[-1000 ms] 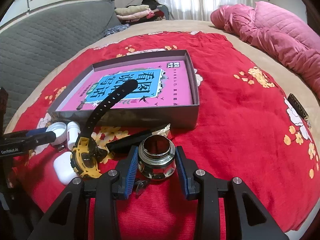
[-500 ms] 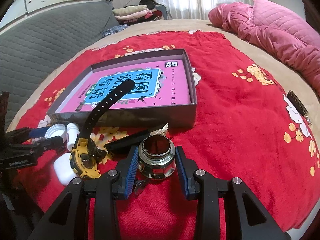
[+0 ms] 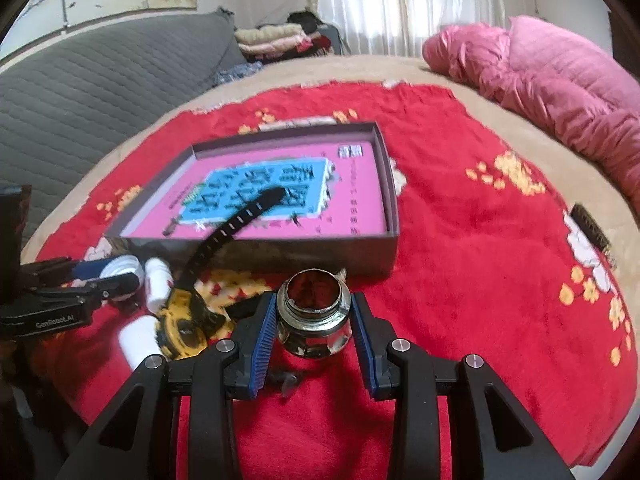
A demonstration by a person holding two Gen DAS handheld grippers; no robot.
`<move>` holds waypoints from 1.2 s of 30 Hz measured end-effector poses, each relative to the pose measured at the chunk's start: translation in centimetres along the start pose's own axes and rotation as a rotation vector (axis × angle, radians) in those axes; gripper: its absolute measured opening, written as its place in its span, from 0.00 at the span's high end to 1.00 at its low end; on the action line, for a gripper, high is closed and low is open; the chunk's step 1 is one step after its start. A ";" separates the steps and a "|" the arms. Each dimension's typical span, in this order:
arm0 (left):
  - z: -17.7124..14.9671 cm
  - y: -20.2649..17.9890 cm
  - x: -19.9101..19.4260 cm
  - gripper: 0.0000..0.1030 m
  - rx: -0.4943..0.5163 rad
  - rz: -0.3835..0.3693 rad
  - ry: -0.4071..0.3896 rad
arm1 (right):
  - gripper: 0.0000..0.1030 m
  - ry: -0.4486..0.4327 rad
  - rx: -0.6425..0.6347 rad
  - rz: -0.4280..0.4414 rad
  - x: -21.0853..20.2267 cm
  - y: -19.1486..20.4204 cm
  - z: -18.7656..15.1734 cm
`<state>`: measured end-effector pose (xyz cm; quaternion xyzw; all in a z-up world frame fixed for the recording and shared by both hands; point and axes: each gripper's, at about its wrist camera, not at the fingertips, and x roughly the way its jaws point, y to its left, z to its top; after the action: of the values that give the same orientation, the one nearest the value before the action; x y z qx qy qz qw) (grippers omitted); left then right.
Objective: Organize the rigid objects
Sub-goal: 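Grasp and lift the white cap with the left tool while the right tool grasps the silver cylinder, then lower the cap onto the workbook with the left tool while the right tool sets the cylinder in the box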
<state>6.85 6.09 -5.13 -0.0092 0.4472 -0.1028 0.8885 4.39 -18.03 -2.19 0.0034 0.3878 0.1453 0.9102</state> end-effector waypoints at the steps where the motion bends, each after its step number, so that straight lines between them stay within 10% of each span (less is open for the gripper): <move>1: 0.1 0.0 -0.3 0.51 -0.005 -0.001 -0.006 | 0.64 -0.011 -0.006 0.002 -0.3 0.2 0.2; 12: 2.2 0.2 -4.3 0.51 -0.068 0.010 -0.143 | 0.64 -0.094 -0.025 0.006 -1.2 1.0 2.8; 36: 6.4 2.4 1.2 0.51 -0.291 0.096 -0.110 | 0.64 -0.055 0.016 -0.079 3.0 -1.8 6.1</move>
<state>13.08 7.76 -2.53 -0.1220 0.4078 0.0061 0.9049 11.13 -18.30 -0.29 -0.0007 0.3634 0.1062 0.9255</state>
